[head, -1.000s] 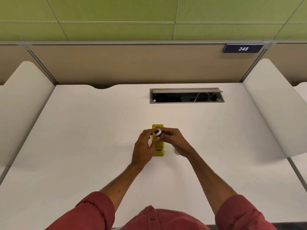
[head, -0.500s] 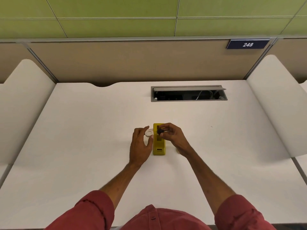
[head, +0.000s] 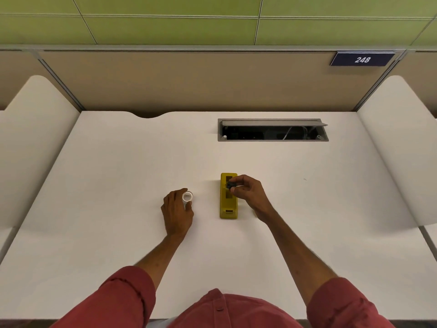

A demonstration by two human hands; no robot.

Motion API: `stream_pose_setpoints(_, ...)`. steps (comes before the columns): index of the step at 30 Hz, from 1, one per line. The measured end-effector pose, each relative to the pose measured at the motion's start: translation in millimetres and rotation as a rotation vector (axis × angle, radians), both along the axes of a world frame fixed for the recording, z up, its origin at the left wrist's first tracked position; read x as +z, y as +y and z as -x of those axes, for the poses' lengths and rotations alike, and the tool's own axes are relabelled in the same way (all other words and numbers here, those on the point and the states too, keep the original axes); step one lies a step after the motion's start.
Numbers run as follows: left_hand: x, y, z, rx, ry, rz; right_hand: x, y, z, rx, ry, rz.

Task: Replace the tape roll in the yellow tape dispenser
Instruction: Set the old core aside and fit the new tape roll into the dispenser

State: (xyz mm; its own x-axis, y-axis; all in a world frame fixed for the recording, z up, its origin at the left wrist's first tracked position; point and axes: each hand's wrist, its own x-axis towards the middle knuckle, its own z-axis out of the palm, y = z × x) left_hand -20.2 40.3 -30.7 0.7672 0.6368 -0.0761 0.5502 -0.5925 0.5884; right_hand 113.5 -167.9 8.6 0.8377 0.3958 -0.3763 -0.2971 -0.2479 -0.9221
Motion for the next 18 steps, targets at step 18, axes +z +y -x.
stream_pose_setpoints(18,-4.5,11.6,0.3,-0.026,0.070,0.017,3.5,-2.4,2.3,-0.005,0.010,-0.010)
